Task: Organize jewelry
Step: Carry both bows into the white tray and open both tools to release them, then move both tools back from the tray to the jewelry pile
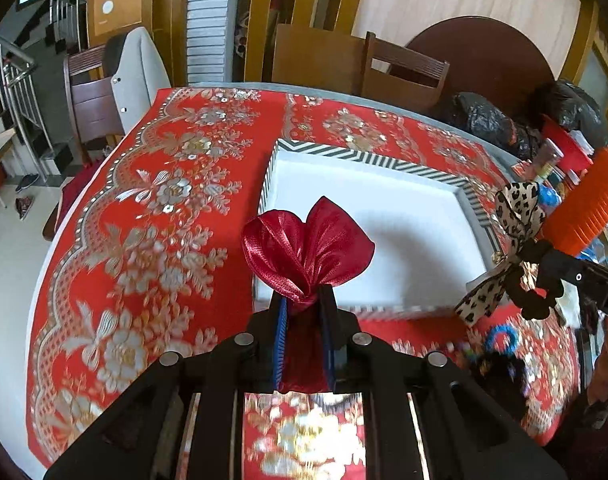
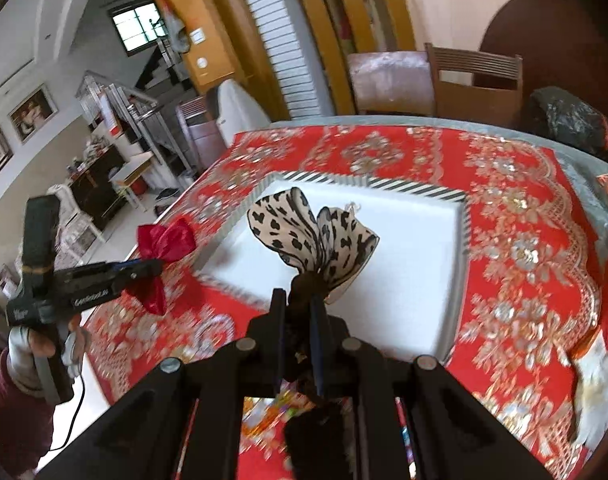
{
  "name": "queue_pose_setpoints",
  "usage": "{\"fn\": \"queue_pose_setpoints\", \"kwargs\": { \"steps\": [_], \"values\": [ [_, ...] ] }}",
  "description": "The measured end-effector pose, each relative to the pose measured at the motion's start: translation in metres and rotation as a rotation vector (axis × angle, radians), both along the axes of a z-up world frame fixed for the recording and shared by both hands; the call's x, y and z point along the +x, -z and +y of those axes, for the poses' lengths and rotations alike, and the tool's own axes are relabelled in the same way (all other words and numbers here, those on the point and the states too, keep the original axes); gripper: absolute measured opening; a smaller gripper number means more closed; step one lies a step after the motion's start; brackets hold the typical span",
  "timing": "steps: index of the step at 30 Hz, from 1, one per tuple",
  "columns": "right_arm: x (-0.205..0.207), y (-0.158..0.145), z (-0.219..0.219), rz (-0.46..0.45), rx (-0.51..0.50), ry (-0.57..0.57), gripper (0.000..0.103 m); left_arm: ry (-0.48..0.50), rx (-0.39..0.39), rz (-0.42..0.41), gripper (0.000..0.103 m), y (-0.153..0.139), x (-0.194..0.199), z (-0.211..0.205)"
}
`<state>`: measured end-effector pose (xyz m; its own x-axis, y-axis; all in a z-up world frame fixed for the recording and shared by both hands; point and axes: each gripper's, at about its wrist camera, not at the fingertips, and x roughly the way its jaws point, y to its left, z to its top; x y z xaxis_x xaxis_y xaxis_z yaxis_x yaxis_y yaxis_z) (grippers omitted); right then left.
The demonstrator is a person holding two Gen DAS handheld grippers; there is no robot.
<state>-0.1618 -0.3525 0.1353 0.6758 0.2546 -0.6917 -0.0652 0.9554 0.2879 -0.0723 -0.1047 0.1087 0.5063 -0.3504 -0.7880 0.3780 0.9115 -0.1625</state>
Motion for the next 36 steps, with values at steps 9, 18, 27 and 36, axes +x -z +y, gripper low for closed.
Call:
{"fn": "queue_pose_setpoints", "kwargs": {
  "steps": [9, 18, 27, 36],
  "values": [
    [0.045, 0.026, -0.031, 0.049, 0.069, 0.113, 0.011, 0.023, 0.038, 0.012, 0.013, 0.018, 0.041, -0.039],
    [0.058, 0.089, -0.065, 0.174, 0.138, 0.223, 0.012, 0.011, 0.036, 0.081, 0.014, 0.061, 0.071, -0.058],
    [0.031, 0.098, -0.071, 0.207, 0.056, 0.194, 0.034, 0.036, 0.037, 0.128, 0.037, 0.074, 0.06, -0.048],
    [0.009, 0.096, -0.058, 0.242, -0.031, 0.13, 0.034, 0.058, 0.062, 0.134, 0.037, 0.076, 0.028, -0.039]
  ]
}}
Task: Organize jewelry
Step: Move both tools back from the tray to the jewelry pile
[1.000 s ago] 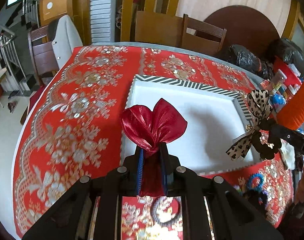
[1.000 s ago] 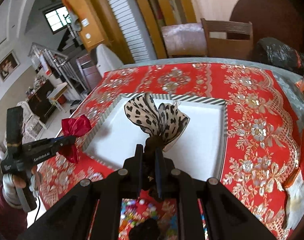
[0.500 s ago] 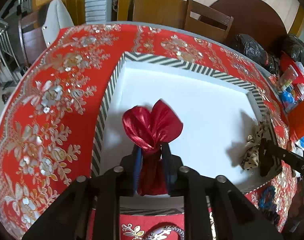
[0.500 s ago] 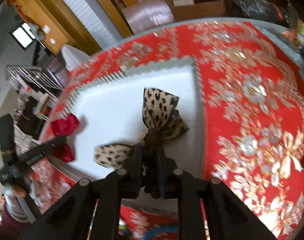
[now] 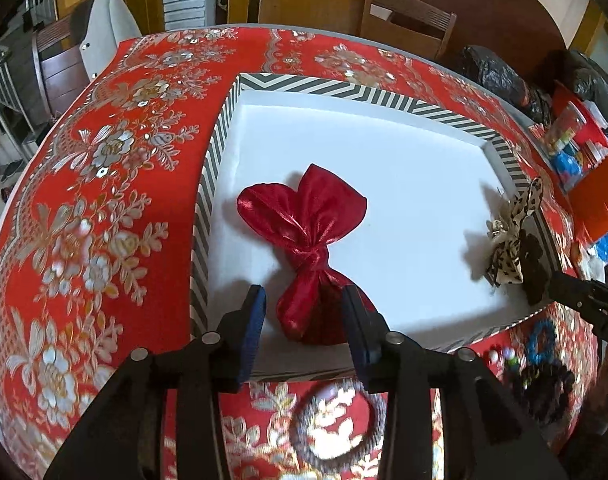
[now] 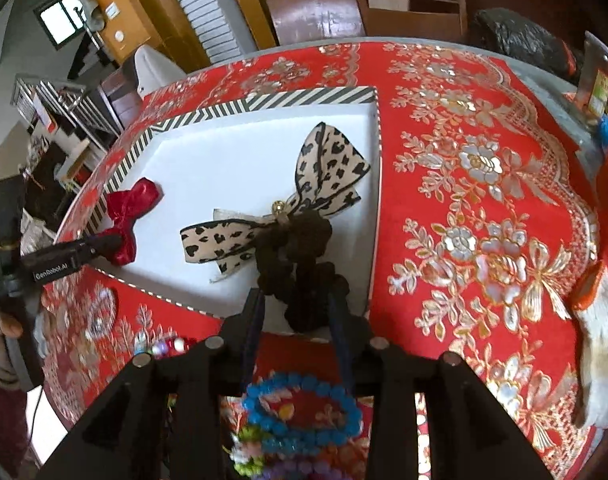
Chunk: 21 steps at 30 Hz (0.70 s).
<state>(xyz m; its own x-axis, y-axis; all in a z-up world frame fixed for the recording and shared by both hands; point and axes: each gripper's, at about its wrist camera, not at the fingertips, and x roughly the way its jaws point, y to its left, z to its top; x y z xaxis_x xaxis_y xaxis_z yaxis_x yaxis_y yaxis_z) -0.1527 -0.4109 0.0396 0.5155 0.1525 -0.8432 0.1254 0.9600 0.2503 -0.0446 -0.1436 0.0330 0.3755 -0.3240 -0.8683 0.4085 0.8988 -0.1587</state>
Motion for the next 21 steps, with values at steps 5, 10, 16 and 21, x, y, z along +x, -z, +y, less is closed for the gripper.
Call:
{"fn": "queue_pose_setpoints", "kwargs": {
  "steps": [5, 10, 16, 21],
  "values": [
    [-0.01, -0.002, 0.004, 0.009, -0.006, -0.015, 0.034, -0.001, 0.005, -0.032, 0.037, -0.009, -0.015, 0.003],
    [-0.02, -0.023, 0.006, -0.075, 0.039, 0.011, 0.034, -0.025, 0.039, -0.104, 0.037, -0.021, -0.03, 0.005],
    [-0.039, -0.051, 0.028, -0.167, -0.005, -0.014, 0.052, -0.056, 0.052, -0.187, 0.037, -0.04, -0.049, 0.006],
    [-0.057, -0.059, 0.037, -0.194, -0.023, -0.02, 0.053, -0.064, 0.06, -0.242, 0.037, -0.052, -0.067, 0.006]
  ]
}}
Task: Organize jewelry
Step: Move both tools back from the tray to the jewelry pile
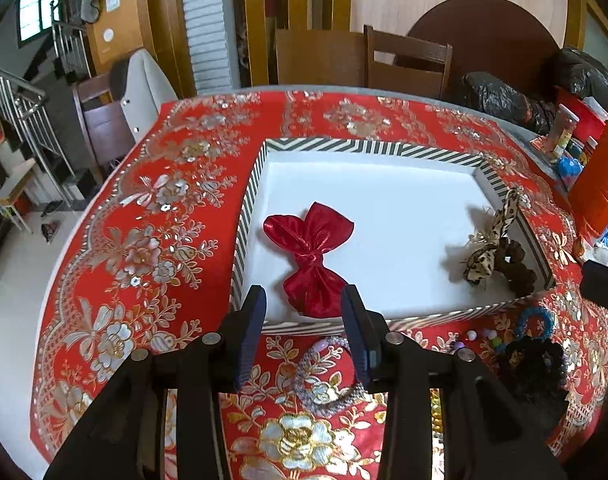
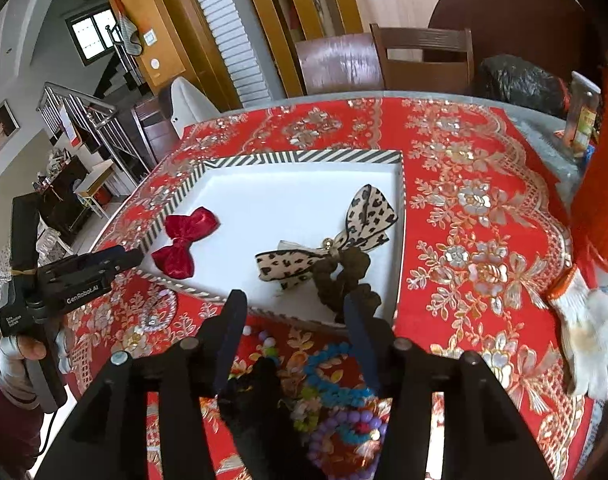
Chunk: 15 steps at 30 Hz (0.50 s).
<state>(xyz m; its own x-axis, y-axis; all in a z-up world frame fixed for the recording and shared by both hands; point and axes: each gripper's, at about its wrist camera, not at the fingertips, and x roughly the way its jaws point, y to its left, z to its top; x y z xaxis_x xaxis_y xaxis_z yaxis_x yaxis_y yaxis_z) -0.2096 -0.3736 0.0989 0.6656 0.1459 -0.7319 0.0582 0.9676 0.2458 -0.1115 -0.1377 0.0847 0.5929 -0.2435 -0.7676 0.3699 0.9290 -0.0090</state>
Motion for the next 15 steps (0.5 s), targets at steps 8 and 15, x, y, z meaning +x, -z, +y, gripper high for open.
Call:
{"fn": "queue_pose_setpoints", "kwargs": {
  "steps": [8, 15],
  "values": [
    [-0.025, -0.004, 0.01, -0.035, -0.051, -0.011, 0.053, -0.012, 0.004, -0.034, 0.037, -0.007, -0.02, -0.001],
    [-0.035, -0.004, 0.016, -0.035, -0.073, -0.024, 0.053, -0.023, 0.015, -0.057, 0.037, -0.011, -0.033, 0.002]
  ]
}}
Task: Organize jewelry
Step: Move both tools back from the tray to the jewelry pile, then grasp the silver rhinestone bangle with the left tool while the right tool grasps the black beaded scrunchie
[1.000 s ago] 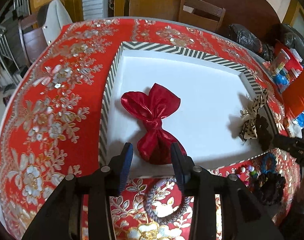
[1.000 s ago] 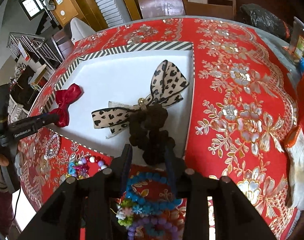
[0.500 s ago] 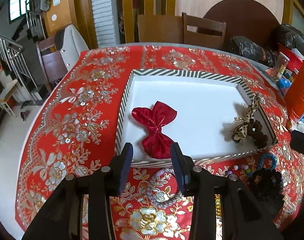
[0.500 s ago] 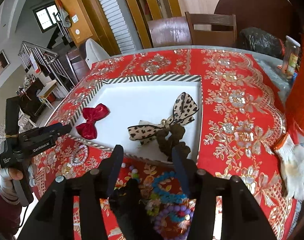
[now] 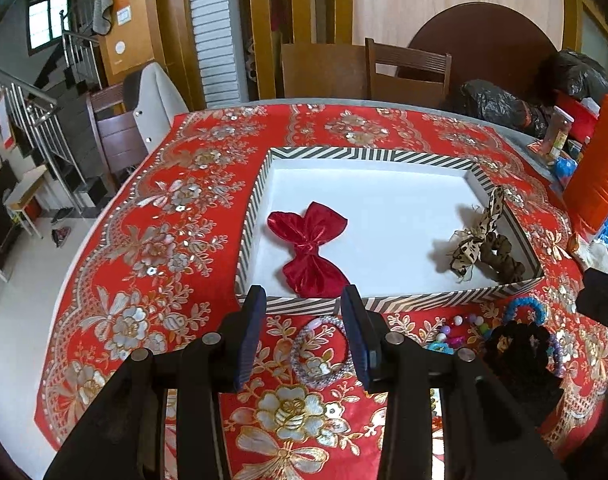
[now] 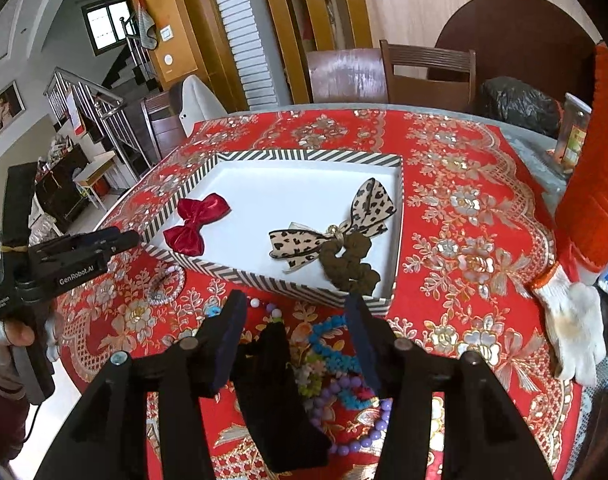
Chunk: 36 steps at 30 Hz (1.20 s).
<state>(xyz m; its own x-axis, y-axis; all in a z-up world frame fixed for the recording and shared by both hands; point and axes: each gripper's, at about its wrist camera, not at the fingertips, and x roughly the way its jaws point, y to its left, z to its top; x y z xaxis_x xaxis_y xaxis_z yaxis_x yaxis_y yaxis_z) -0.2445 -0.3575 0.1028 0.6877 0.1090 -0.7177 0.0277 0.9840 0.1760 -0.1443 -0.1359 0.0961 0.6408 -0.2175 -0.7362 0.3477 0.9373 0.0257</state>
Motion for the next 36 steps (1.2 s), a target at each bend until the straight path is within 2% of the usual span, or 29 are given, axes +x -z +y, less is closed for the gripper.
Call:
{"fn": "queue_pose_setpoints", "kwargs": {
  "steps": [9, 16, 30, 36],
  "values": [
    [-0.014, -0.004, 0.0, -0.007, 0.003, -0.014, 0.053, -0.002, -0.031, 0.02, 0.037, -0.004, -0.006, 0.011],
    [-0.022, -0.002, 0.004, 0.007, 0.006, -0.036, 0.053, -0.028, -0.144, 0.115, 0.037, -0.007, 0.006, 0.04],
    [-0.036, 0.034, 0.016, 0.125, 0.001, -0.133, 0.053, -0.028, -0.162, 0.247, 0.037, 0.035, 0.009, 0.045],
    [-0.022, 0.036, 0.01, 0.118, 0.088, -0.117, 0.053, -0.04, -0.172, 0.281, 0.037, 0.047, 0.014, 0.044]
  ]
}}
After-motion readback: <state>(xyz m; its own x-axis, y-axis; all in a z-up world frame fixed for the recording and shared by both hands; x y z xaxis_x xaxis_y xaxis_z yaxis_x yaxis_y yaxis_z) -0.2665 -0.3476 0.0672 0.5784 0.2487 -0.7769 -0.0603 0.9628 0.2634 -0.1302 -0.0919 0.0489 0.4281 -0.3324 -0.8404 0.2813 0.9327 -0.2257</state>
